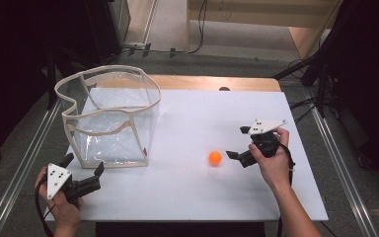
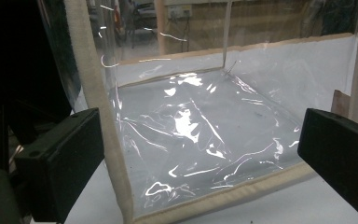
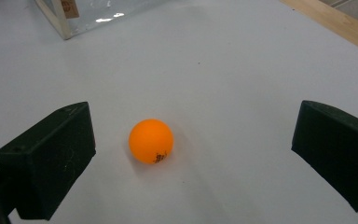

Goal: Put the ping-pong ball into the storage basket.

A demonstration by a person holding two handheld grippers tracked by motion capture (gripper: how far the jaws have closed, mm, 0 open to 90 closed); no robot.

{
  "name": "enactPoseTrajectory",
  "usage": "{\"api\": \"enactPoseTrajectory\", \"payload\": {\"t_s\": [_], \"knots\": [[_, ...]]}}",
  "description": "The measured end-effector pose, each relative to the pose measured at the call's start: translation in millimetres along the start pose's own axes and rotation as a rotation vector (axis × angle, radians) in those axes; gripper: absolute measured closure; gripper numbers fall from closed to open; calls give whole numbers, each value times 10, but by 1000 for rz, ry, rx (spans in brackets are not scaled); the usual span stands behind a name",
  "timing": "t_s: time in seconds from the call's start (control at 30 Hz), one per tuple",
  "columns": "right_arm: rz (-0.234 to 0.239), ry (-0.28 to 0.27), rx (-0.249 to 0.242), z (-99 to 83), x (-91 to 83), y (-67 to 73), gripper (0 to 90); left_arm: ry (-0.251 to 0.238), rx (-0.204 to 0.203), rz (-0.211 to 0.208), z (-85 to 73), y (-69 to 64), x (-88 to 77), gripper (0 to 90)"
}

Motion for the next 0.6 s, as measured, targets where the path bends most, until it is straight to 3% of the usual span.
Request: {"api": "enactPoseTrajectory", "payload": {"t_s": [0.6], "knots": [[50, 67, -12, 38, 172, 56, 0, -3, 0, -3, 1, -4, 0, 9]]}}
Point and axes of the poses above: each handheld gripper's, and its own axes: x roughly forward along the jaws, z roughly out of its top, y roughly to its left, the point moved 4 cm from there along x, roughly forward along the jaws, and after that the axes turned 12 degrees about -y, right-handed, at the moved point
